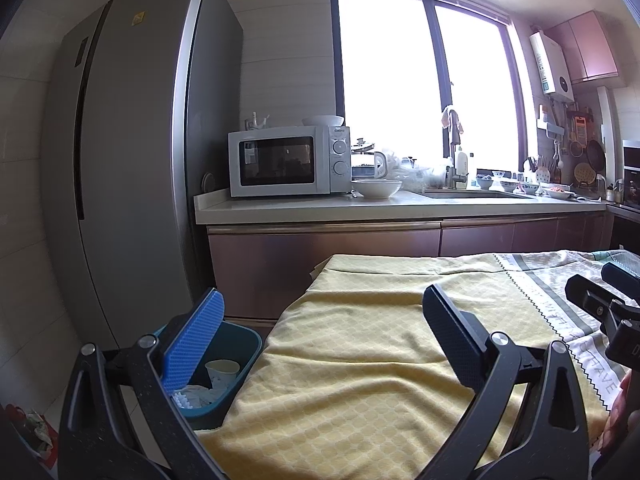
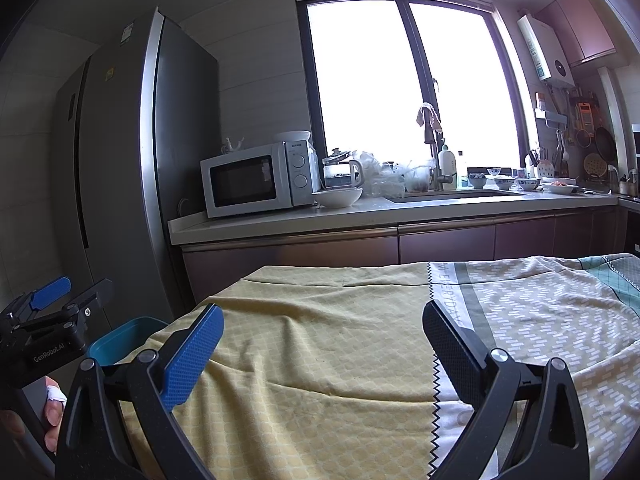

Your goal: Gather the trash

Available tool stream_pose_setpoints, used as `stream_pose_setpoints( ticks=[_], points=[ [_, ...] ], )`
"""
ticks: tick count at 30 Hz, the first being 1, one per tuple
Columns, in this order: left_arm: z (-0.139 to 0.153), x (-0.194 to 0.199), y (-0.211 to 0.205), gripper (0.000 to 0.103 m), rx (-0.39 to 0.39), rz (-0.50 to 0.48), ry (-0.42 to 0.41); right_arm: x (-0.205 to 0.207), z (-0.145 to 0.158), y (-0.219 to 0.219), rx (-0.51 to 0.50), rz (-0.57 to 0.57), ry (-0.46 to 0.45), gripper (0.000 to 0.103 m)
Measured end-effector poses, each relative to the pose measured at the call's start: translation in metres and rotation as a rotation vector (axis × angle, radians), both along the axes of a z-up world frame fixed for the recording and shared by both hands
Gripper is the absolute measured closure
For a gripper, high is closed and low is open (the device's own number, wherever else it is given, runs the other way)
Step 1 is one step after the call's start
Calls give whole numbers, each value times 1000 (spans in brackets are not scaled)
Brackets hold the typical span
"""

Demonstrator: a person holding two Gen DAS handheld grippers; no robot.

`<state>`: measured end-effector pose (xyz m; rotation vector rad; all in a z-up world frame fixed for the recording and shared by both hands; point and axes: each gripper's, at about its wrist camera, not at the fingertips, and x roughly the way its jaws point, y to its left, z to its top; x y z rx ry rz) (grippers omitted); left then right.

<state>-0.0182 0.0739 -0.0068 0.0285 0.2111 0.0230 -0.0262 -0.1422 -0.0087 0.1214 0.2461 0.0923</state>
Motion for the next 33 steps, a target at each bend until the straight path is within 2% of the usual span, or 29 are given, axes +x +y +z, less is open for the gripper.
stream_pose_setpoints(
  ticks=[24,28,33],
  points=[
    [1,8,-4,5,3,-29,5,1,-3,-3,7,-10,0,7],
    [-1,22,-9,5,5,-61,72,3,-3,-11,9,-26,12,7],
    [-9,70,-19,5,-1,-122,222,14,-8,-35,0,-57,86,7]
  ],
)
